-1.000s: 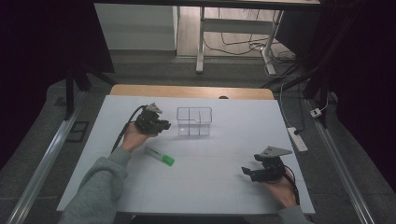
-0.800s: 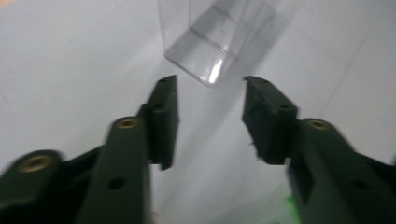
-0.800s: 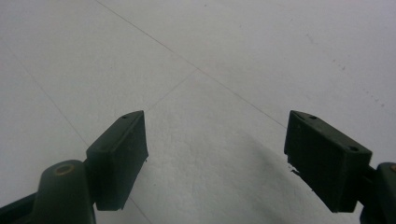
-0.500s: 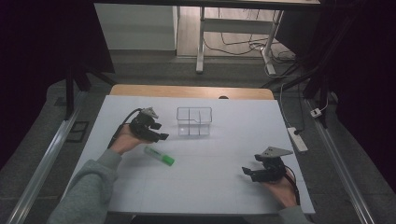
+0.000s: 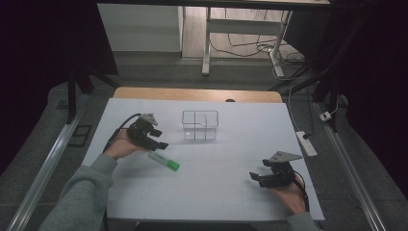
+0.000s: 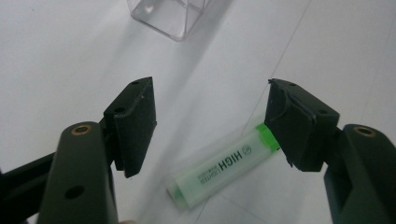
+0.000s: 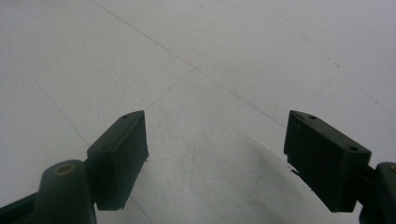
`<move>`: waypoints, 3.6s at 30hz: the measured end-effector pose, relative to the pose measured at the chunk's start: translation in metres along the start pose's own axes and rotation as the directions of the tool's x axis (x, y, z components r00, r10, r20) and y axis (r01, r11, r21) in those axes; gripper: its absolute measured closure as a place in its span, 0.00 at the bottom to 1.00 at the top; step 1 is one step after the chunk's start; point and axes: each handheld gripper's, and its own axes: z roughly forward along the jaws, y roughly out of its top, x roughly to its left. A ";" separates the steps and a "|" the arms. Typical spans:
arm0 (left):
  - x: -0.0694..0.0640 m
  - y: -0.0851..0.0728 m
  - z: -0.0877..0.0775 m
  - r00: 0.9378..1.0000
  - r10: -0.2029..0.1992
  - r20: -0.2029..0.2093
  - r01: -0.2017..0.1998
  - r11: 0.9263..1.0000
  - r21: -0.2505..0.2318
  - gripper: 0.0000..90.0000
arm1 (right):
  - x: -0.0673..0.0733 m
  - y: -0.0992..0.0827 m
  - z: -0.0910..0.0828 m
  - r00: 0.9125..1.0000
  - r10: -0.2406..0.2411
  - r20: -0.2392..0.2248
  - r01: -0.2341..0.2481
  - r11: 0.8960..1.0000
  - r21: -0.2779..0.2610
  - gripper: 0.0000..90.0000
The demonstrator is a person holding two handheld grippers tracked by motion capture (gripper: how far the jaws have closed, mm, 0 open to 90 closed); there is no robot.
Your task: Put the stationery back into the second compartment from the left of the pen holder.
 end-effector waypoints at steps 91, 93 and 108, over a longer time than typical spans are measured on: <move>-0.026 0.014 0.060 0.782 0.544 0.303 -0.616 0.748 0.246 0.73 | -0.001 -0.002 0.000 1.000 -0.001 -0.008 0.001 1.000 0.012 0.23; -0.026 0.013 0.060 0.780 0.549 0.302 -0.620 0.746 0.244 0.74 | -0.001 -0.002 0.000 1.000 -0.002 -0.008 0.002 1.000 0.012 0.23; -0.024 0.010 0.045 0.829 0.505 0.242 -0.553 0.807 0.207 0.74 | -0.002 -0.003 -0.002 1.000 0.001 -0.004 -0.001 1.000 0.007 0.23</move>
